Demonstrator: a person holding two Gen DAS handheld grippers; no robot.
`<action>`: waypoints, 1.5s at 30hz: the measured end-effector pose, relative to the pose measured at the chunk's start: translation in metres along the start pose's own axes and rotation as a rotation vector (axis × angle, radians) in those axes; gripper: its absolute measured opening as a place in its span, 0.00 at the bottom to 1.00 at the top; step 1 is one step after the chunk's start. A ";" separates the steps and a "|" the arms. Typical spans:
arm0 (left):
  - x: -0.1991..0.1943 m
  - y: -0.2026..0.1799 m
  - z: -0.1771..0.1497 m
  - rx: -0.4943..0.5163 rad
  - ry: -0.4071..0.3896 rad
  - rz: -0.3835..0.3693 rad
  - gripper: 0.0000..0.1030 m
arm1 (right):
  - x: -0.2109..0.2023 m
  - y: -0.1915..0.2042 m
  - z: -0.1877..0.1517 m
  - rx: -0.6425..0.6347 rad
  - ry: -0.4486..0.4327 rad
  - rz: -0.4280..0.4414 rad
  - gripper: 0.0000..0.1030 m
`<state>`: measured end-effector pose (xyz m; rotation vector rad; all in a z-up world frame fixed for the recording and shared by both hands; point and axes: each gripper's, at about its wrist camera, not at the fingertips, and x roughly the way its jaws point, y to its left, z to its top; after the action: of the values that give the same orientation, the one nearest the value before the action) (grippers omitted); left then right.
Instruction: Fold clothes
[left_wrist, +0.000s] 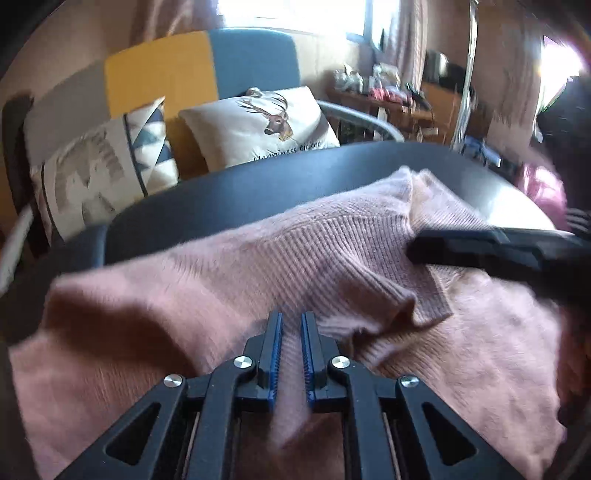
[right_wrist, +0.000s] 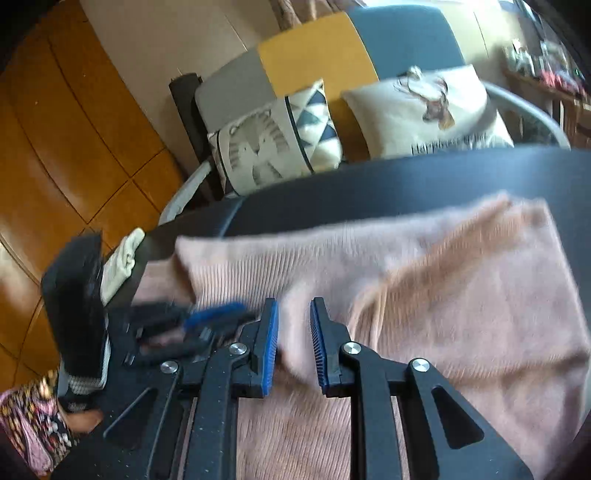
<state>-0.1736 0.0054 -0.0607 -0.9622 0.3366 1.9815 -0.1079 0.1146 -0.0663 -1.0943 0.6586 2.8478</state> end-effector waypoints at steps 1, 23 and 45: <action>-0.002 0.004 -0.003 -0.028 -0.002 -0.017 0.09 | 0.004 0.004 0.004 -0.014 0.008 -0.010 0.19; -0.029 0.012 0.015 -0.117 -0.087 -0.124 0.10 | 0.034 0.028 -0.035 -0.084 0.102 -0.122 0.08; -0.005 -0.011 -0.006 0.068 0.031 -0.033 0.10 | 0.022 0.034 -0.008 -0.049 0.090 -0.024 0.04</action>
<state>-0.1599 0.0058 -0.0591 -0.9500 0.4002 1.9146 -0.1254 0.0782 -0.0730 -1.2348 0.5782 2.8230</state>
